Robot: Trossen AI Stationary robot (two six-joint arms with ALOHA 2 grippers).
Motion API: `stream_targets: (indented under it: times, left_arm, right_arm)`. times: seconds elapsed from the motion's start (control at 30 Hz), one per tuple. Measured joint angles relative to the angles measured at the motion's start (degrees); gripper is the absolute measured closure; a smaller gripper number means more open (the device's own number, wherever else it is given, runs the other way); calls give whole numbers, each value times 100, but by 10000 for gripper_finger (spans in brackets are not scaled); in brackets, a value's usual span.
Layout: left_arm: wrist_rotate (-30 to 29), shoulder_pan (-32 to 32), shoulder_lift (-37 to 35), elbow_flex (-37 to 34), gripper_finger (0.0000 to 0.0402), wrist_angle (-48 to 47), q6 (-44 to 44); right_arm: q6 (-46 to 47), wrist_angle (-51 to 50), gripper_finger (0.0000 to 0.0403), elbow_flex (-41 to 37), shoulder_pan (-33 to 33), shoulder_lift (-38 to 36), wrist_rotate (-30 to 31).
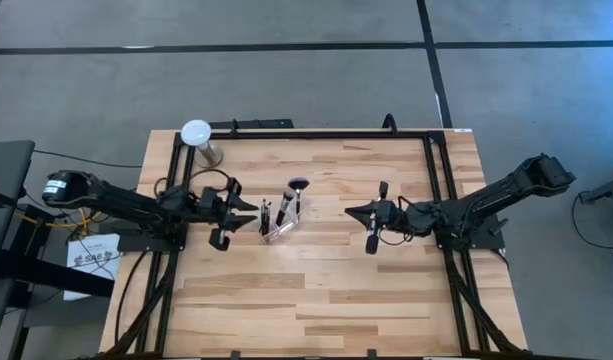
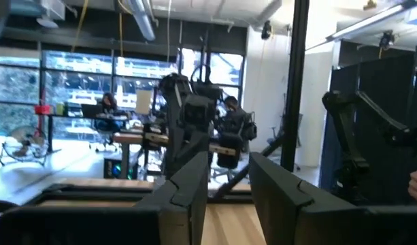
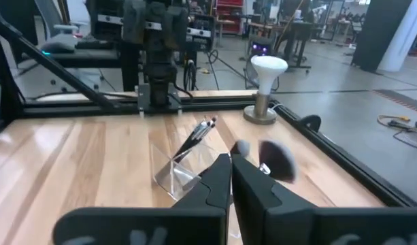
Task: Put items in baskets/containers
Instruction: Return to Home Position
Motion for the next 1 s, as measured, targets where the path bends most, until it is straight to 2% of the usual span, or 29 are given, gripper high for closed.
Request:
stream_targets:
  times: [0.23,0.33,0.5,0.6,0.73,0.9,1.0]
  left_arm:
    - [-2,275,-939,-247,298,-767,121]
    - [-3,331,-1152,-300,298,-1147,121]
    - [-1,326,-1370,-517,298,-1186,-49]
    - [-81,258,-1440,-752,306,-1198,-169]
    - [-532,90,-1489,-881,334,-1505,-88]
    - [-558,-61,-1561,-881,385,-1481,-10]
    - [-561,-62,-1683,-881,394,-1489,17]
  right_arm:
    - [94,-231,402,0,130,-383,-2]
    - [243,-636,402,0,229,-675,-3]
    - [645,-1334,402,-85,502,-1101,75]
    - [754,-1171,402,-423,725,-1268,461]
    - [885,-838,402,-986,1048,-1533,900]
    - [526,-65,402,-1700,1352,-1934,915]
    - [178,508,403,-2044,1371,-2190,892]
